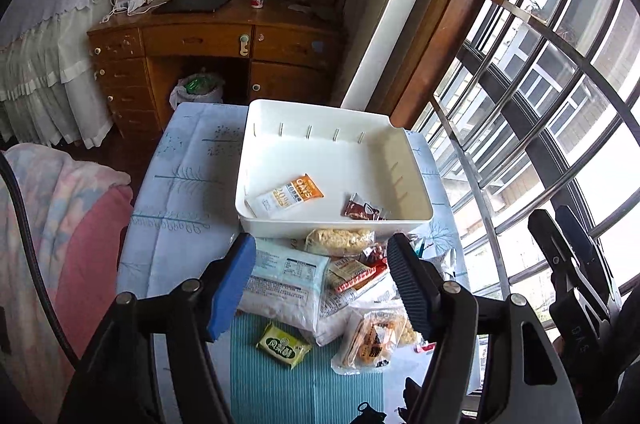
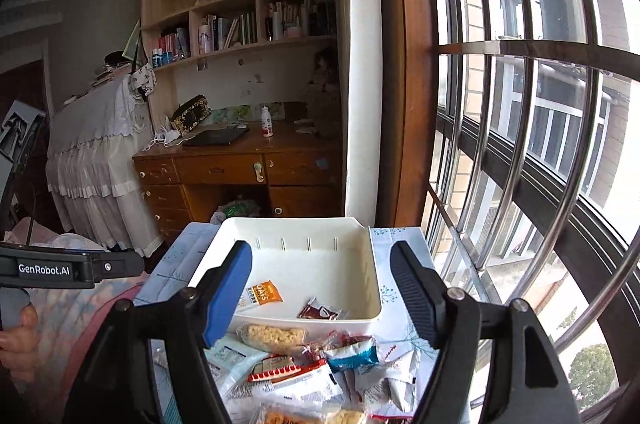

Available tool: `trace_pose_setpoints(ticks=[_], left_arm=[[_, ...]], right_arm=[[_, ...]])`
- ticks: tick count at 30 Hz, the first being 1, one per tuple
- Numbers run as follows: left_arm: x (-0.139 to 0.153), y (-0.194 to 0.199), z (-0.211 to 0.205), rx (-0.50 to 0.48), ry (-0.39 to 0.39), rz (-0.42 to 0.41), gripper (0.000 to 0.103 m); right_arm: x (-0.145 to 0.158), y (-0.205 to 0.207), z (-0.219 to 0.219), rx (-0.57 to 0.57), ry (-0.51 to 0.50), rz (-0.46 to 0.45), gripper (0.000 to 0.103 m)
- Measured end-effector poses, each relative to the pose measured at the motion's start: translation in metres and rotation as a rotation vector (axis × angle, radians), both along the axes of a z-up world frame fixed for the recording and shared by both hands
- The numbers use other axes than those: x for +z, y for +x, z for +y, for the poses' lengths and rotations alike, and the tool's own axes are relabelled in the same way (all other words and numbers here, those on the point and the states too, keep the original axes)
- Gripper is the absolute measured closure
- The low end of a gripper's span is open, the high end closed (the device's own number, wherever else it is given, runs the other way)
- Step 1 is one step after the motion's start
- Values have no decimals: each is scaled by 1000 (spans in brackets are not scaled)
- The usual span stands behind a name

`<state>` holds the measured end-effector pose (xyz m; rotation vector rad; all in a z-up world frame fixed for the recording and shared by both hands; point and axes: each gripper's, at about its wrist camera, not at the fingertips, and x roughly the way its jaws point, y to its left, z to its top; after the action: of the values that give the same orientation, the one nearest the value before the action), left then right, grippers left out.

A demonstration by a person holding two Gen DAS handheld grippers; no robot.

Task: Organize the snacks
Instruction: 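Withdraw both tools from the tray back toward the snack pile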

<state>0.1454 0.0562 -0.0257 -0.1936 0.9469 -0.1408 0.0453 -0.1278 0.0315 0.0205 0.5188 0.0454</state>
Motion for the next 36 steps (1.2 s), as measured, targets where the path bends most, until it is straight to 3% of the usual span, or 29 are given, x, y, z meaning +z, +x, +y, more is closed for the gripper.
trace_pose_setpoints(ticks=[9, 18, 23, 33, 36], left_arm=[[-19, -49, -3, 3, 45, 73, 36], [-46, -82, 1, 9, 78, 166, 35], [-66, -88, 1, -2, 93, 241, 34], [-111, -76, -15, -129, 182, 397, 15], [-123, -68, -20, -163, 198, 437, 15]], right_arm=[[-11, -39, -10, 36, 74, 96, 31], [-38, -71, -19, 56, 179, 247, 31], [-59, -78, -26, 46, 260, 345, 31], [-103, -73, -37, 3, 464, 527, 31], [-115, -67, -36, -5, 496, 581, 31]])
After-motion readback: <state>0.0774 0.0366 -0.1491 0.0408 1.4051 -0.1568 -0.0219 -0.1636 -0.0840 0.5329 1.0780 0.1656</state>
